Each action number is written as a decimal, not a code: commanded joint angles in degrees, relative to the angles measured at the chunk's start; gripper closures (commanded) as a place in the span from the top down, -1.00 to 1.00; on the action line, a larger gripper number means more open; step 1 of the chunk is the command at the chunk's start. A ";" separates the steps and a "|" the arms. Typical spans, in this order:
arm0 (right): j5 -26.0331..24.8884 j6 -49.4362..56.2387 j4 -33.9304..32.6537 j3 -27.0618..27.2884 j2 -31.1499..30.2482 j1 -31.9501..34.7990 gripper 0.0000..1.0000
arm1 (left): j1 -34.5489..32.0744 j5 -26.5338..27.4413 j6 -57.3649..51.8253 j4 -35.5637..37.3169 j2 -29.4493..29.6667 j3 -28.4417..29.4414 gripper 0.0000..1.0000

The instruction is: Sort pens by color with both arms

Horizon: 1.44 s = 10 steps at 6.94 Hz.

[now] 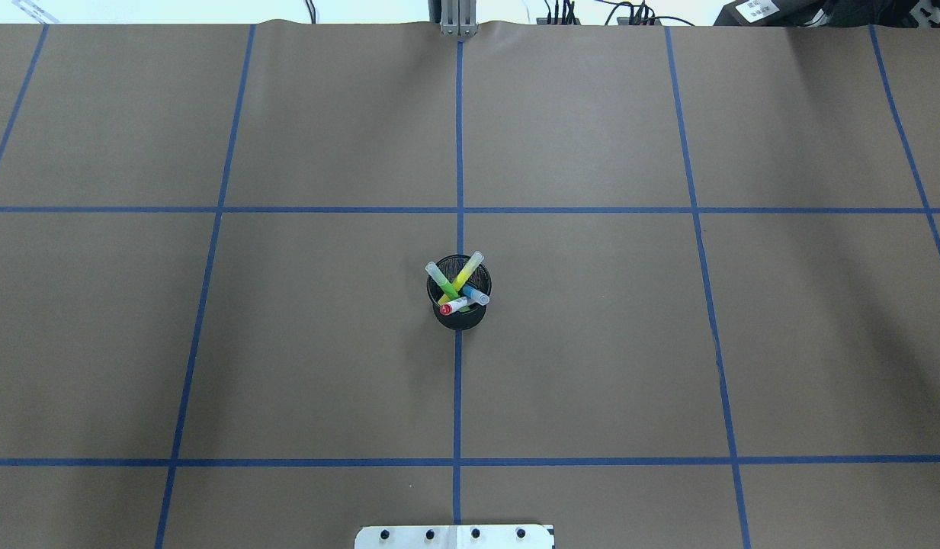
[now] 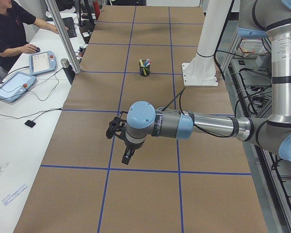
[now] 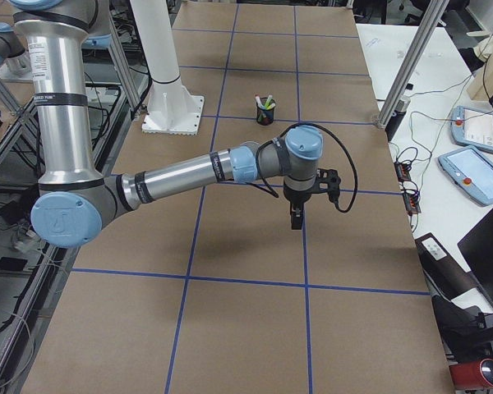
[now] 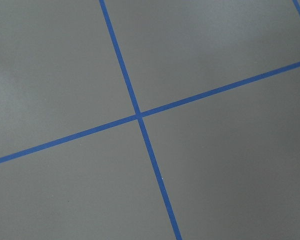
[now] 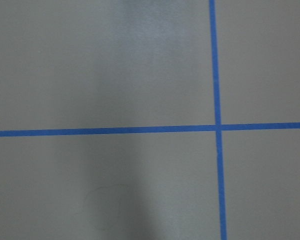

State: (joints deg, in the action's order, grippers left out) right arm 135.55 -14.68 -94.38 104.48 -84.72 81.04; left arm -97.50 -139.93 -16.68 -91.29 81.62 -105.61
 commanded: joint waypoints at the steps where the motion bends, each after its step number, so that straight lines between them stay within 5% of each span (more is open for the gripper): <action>1: 0.60 -0.96 7.65 0.46 3.15 -5.24 0.98 | 0.12 -0.08 0.16 0.32 0.03 -0.03 0.98; 2: 0.16 -4.79 14.85 0.20 4.46 -10.67 0.97 | 0.12 -0.08 0.16 0.50 0.20 0.23 0.98; 6: -0.72 -4.92 16.07 2.99 14.91 -23.97 0.97 | 0.12 0.09 0.25 1.54 0.03 1.37 0.98; 9: -12.55 -11.73 16.07 7.84 19.56 -37.92 0.97 | 0.38 0.01 3.58 1.73 0.55 1.37 0.98; 10: -20.33 -15.43 15.98 8.72 20.46 -44.50 0.97 | 0.39 0.01 3.93 1.73 0.55 1.46 0.98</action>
State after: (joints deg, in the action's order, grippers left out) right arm 123.07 -25.44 -78.33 112.03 -65.98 43.82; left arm -97.17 -139.89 -13.56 -89.58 82.11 -104.21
